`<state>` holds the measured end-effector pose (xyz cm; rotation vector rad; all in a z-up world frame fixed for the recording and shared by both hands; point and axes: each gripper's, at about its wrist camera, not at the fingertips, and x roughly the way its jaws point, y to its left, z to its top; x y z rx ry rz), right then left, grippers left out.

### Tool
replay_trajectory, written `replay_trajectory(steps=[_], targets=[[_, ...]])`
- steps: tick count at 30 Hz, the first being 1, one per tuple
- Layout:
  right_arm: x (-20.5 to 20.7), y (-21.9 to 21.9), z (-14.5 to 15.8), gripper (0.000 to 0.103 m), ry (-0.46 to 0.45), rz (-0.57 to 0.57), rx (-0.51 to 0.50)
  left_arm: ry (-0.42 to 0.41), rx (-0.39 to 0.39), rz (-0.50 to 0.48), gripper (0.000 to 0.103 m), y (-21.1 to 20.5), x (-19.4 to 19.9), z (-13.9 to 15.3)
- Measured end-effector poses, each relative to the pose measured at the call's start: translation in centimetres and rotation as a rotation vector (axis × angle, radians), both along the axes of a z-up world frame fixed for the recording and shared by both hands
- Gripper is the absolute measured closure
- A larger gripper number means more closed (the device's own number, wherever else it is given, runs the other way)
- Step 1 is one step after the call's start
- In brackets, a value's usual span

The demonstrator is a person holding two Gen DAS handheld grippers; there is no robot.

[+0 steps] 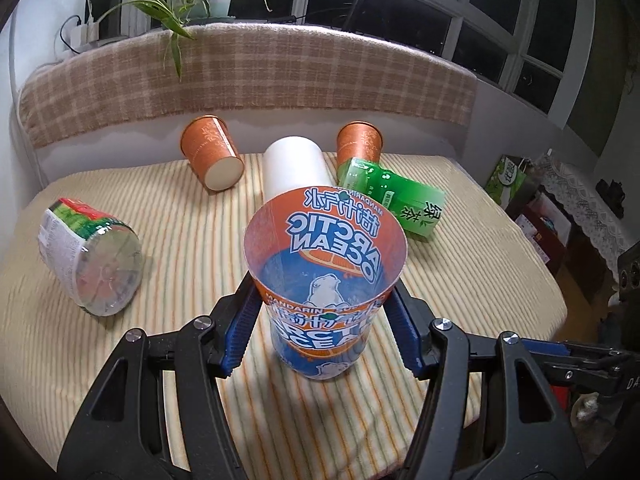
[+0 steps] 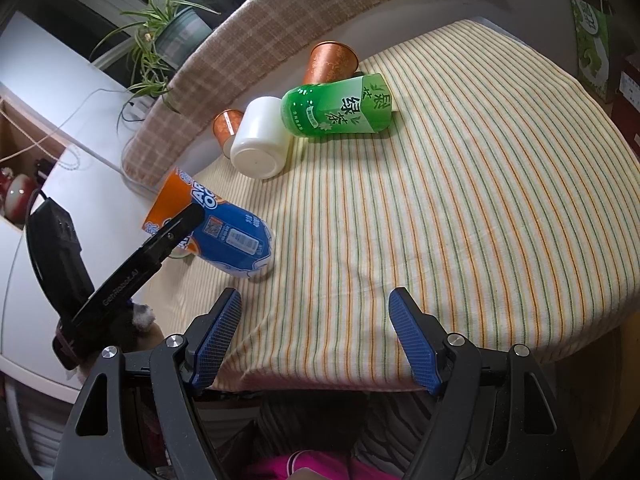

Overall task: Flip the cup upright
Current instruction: 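Rotate the held blue bottle with the left gripper until its cap points up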

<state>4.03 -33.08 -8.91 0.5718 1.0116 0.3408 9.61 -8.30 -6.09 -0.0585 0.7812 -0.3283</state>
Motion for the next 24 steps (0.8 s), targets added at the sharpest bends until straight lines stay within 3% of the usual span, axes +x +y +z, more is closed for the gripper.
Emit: replay_trajectory(steps=[7,17,24], targets=[[0.1,-0.1,0.0,0.027,-0.001,-0.004,-0.004,0.049,-0.079,-0.017,0.039,0.5,0.5,-0.5],[0.0,0.0,0.0,0.027,-0.005,0.007,-0.006,0.094,-0.111,-0.023,0.034,0.7,0.6,-1.0],[0.0,0.1,0.1,0.027,-0.015,0.002,-0.013,0.127,-0.103,-0.026,0.021,0.7,0.7,-1.6]])
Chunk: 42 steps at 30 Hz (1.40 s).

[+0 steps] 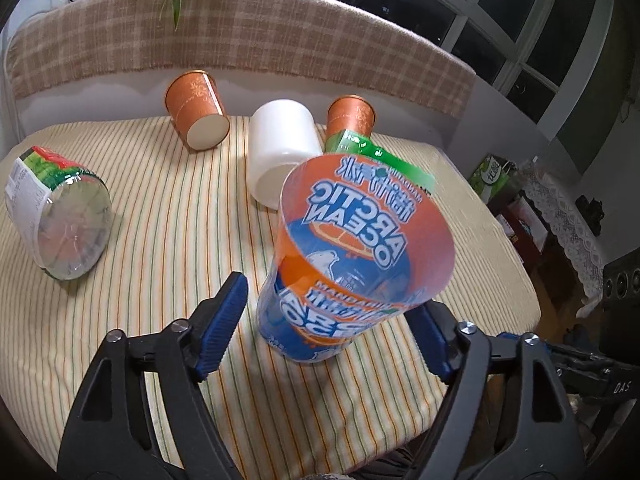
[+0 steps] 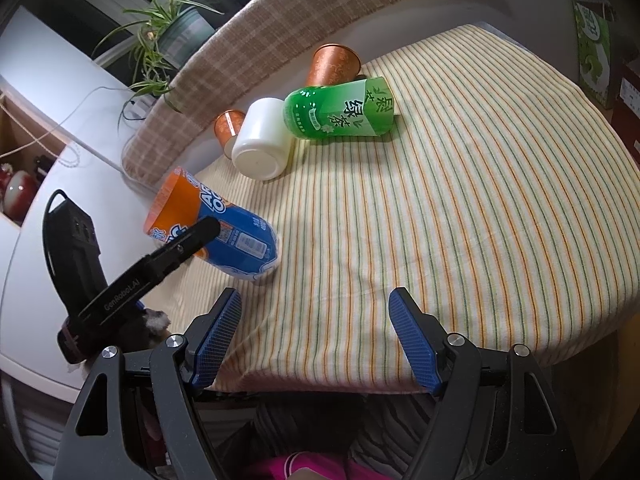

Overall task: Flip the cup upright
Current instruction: 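Rotate the held blue bottle with the left gripper until its cap points up, then lower the blue bottle base-first onto the table and open the left gripper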

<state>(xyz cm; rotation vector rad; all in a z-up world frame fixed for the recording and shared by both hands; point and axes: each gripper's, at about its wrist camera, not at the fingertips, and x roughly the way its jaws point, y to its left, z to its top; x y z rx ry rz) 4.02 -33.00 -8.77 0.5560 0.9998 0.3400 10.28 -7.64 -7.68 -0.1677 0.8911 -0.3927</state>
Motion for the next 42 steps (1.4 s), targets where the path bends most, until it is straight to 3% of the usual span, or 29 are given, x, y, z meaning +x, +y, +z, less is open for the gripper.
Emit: replay_trajectory(steps=[11,27,30,41,42], targets=[[-0.2,1.2,1.0,0.027,-0.064,0.009,-0.083,0.044,0.002,0.016,0.020,1.5,-1.0,-1.3],[0.2,3.7,2.1,0.027,-0.125,0.043,-0.158,0.020,0.011,0.073,0.020,4.6,-3.5,-0.8],[-0.1,3.9,2.5,0.027,-0.154,0.032,-0.177,-0.018,0.028,0.103,0.020,5.4,-4.3,0.0],[-1.3,4.9,5.1,0.024,-0.334,-0.041,-0.289,-0.303,0.139,0.228,0.020,6.0,-8.0,5.6],[-1.4,5.0,5.3,0.022,-0.350,-0.048,-0.301,-0.318,0.142,0.233,0.016,6.0,-8.2,5.9]])
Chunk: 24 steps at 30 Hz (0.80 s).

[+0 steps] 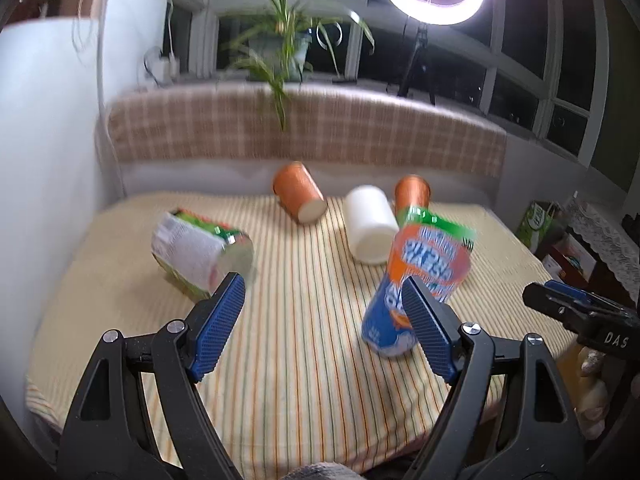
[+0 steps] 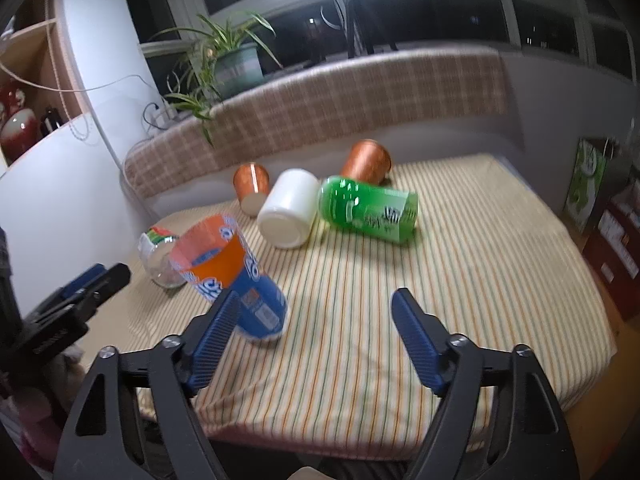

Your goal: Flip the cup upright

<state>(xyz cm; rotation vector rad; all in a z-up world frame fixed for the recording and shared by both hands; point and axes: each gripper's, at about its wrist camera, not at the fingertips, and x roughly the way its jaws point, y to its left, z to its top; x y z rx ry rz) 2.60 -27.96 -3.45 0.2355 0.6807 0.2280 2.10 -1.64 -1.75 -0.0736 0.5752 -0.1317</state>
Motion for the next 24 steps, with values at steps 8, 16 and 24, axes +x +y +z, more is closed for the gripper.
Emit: replay_trajectory(steps=[8,16,24], targets=[[-1.0,1.7,1.6,0.021,-0.156,-0.063,-0.162,-0.101,0.003,0.048,0.001,0.4,-1.4,2.2],[-1.3,2.3,2.4,0.021,-0.214,-0.089,-0.185,-0.131,0.020,0.072,0.001,0.7,-2.2,2.8],[-1.2,2.7,2.2,0.021,-0.203,-0.081,-0.187,-0.129,0.024,0.088,0.001,1.1,-2.1,2.7]])
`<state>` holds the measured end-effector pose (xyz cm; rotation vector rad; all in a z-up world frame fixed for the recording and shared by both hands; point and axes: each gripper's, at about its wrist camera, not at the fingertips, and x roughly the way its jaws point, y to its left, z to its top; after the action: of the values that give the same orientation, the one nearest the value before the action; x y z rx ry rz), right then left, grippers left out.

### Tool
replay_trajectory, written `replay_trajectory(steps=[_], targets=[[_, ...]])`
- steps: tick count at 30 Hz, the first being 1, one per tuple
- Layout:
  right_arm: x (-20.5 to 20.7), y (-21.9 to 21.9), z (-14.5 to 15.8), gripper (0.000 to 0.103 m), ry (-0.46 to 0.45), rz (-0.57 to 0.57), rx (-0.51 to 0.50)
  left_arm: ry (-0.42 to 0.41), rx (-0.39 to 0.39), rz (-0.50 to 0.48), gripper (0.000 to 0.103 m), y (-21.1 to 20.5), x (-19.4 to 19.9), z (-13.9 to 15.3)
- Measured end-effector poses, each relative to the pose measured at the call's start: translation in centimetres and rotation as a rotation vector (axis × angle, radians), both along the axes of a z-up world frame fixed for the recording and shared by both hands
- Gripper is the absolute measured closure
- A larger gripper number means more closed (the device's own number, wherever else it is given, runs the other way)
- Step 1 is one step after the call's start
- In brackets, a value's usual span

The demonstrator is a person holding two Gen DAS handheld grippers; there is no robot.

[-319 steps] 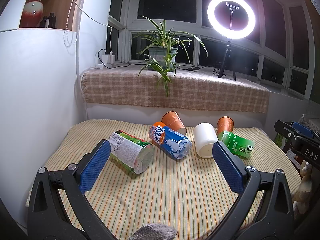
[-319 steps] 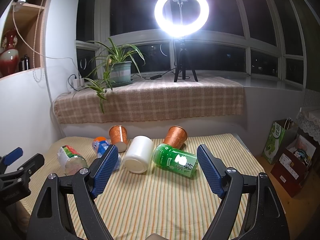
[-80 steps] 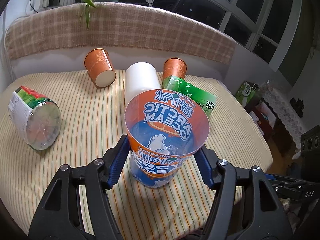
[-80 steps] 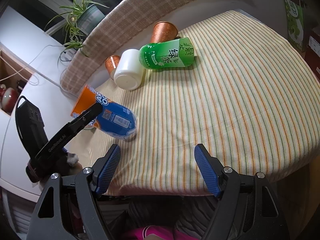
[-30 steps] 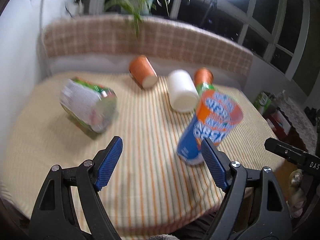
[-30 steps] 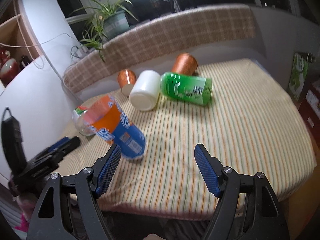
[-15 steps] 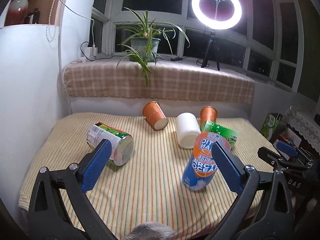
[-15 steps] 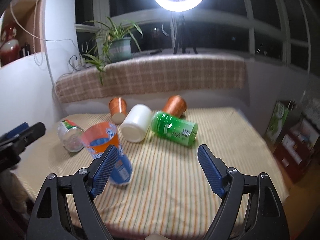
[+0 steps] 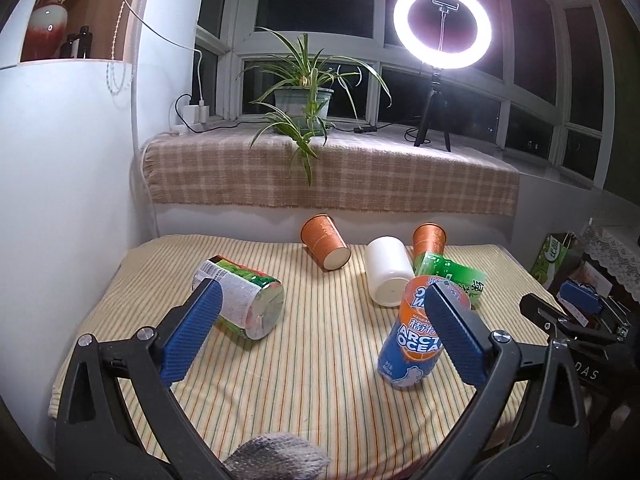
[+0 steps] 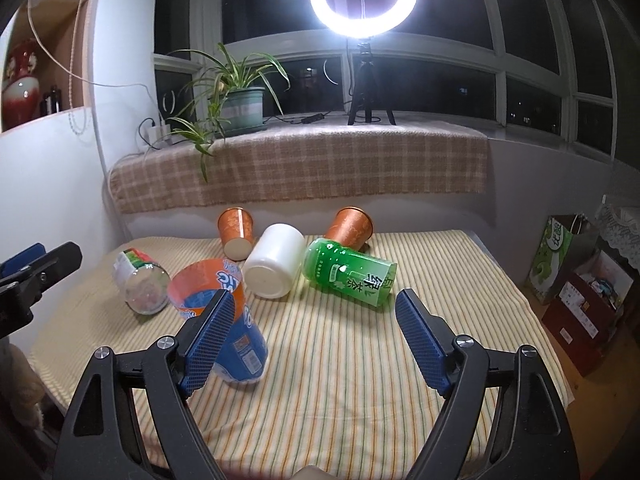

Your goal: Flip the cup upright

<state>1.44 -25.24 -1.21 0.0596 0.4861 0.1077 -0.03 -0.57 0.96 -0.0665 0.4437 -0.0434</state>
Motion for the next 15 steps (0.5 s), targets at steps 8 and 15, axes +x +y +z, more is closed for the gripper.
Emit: replay_trajectory(steps=[8,15], targets=[[0.40,-0.03,-0.22,0.021,0.015,0.006,0.005,0.000,0.003,0.001,0.000,0.04,-0.08,-0.03],[0.68,-0.06,-0.51,0.020,0.027,0.008,0.007,-0.001,0.002,0.003,0.000,0.09,-0.03,-0.04]])
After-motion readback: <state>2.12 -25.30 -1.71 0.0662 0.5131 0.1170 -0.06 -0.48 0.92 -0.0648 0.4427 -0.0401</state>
